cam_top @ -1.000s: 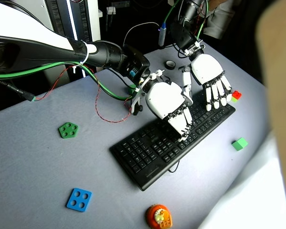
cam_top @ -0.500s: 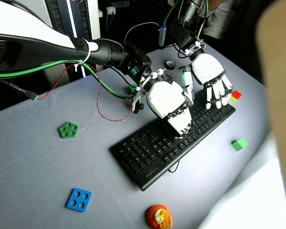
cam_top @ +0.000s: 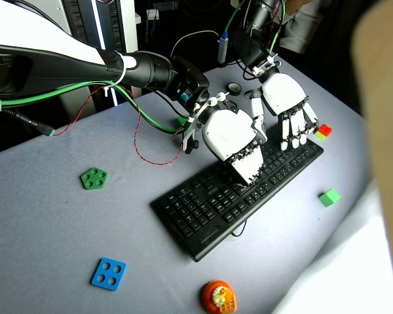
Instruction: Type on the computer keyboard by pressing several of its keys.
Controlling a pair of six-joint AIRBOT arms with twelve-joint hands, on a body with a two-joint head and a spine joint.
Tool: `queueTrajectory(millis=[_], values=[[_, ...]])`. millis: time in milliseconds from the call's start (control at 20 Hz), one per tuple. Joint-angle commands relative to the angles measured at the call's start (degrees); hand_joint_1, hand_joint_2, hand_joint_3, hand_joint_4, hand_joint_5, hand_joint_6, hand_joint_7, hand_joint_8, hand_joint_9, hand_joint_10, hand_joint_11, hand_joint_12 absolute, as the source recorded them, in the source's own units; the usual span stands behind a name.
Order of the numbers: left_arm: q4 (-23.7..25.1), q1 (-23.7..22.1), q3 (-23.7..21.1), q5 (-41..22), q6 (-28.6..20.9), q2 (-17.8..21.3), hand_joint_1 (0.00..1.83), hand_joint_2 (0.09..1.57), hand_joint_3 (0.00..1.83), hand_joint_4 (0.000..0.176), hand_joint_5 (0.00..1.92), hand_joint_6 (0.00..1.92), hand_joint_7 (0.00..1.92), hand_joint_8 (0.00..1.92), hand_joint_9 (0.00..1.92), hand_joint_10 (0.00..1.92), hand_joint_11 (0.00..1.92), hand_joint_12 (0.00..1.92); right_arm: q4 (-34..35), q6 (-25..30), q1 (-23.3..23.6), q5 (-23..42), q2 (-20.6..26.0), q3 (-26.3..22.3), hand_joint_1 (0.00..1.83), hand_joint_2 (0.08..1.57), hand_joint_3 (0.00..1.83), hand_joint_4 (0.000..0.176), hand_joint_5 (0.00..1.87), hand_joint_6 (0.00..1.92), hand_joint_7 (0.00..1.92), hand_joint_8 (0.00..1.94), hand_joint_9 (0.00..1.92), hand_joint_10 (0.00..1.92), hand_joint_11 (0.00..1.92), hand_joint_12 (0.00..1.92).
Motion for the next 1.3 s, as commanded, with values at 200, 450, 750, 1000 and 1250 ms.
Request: queueTrajectory(millis=[200,450,750,1000,1250], values=[[5.8,-0.1,0.5,-11.5,-2.1,0.1,0.12,1.35,0.0,0.005,0.45,0.0,0.61,0.0,0.69,0.09,0.09,1.41,-1.1,0.3,0.2,0.9,-0.3,-0.1,0.02,1.25,0.0,0.0,0.61,0.48,0.89,0.29,0.66,1.13,0.29,1.89],[8.0,0.9,0.9,-17.3,-4.6,-0.9,0.13,1.35,0.0,0.011,0.45,0.0,0.61,0.0,0.69,0.09,0.09,1.4,-6.9,-0.1,1.0,3.3,2.9,-3.7,0.0,1.25,0.0,0.0,0.63,0.46,0.89,0.27,0.63,1.16,0.28,1.88],[11.4,3.3,0.5,-19.9,-5.0,-3.3,0.14,1.35,0.0,0.004,0.46,0.01,0.61,0.01,0.68,0.09,0.06,1.43,-8.1,-0.3,2.6,2.9,11.2,-11.3,0.0,1.25,0.0,0.0,0.61,0.46,0.89,0.27,0.63,1.17,0.27,1.9],[13.8,4.2,1.0,-19.6,-5.0,-6.2,0.12,1.35,0.0,0.011,0.45,0.0,0.59,0.0,0.67,0.08,0.05,1.41,-8.1,0.9,1.0,3.6,19.9,-18.6,0.0,1.25,0.0,0.0,0.6,0.47,0.87,0.26,0.62,1.14,0.26,1.88],[13.8,4.6,2.6,-19.4,-4.4,-7.8,0.15,1.34,0.0,0.016,0.44,0.0,0.59,0.0,0.65,0.07,0.04,1.39,-8.1,1.6,-1.0,3.7,26.4,-24.2,0.01,1.25,0.0,0.0,0.59,0.5,0.86,0.27,0.6,1.17,0.27,1.9]])
